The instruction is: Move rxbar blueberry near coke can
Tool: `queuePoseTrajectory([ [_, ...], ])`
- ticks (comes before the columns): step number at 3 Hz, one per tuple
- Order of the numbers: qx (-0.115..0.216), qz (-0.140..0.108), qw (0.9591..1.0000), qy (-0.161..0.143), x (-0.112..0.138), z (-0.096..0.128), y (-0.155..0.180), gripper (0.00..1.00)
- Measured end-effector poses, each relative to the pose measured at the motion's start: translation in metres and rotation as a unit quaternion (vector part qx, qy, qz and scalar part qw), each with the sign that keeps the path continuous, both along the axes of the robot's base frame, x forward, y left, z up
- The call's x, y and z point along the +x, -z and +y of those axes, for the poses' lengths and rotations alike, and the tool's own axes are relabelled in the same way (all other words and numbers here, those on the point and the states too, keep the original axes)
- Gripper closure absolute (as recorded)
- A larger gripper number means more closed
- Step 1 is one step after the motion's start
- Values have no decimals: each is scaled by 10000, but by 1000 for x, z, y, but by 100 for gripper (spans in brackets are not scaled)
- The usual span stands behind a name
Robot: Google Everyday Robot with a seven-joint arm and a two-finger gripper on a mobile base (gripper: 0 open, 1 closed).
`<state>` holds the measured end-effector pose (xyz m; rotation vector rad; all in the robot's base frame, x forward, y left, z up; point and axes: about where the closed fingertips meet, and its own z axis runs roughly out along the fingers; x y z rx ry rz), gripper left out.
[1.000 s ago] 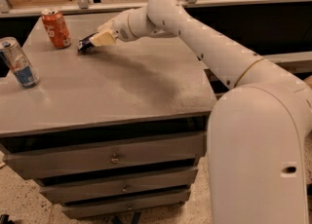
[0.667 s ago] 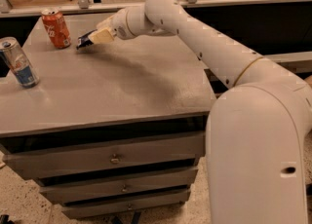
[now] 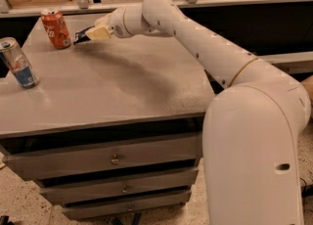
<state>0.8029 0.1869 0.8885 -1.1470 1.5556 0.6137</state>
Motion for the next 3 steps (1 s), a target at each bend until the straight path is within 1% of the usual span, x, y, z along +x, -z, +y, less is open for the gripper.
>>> queuePoseTrajectory([
  [1, 90, 0, 10000, -5, 0, 7, 2, 28],
  [2, 106, 46, 9999, 50, -1, 5, 6, 6],
  [3, -250, 138, 9995, 124, -12, -27, 6, 0],
])
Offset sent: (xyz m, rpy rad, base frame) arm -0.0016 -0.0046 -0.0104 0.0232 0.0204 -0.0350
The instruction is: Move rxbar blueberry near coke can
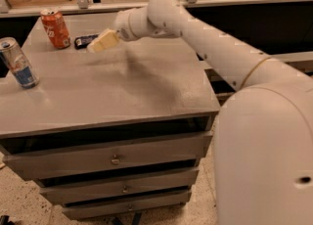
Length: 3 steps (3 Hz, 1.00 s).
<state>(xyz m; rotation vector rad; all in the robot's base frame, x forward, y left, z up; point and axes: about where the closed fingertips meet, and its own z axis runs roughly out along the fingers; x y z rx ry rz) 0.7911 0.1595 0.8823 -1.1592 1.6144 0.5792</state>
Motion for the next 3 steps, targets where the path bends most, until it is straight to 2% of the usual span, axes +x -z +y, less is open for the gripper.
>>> queuePoseTrajectory([
  [1, -633, 227, 9977, -115, -28, -58, -11, 0],
  [2, -1210, 558, 9910, -151, -45, -129, -23, 0],
  [3, -1201, 628, 9904, -261, -50, -118, -15, 0],
])
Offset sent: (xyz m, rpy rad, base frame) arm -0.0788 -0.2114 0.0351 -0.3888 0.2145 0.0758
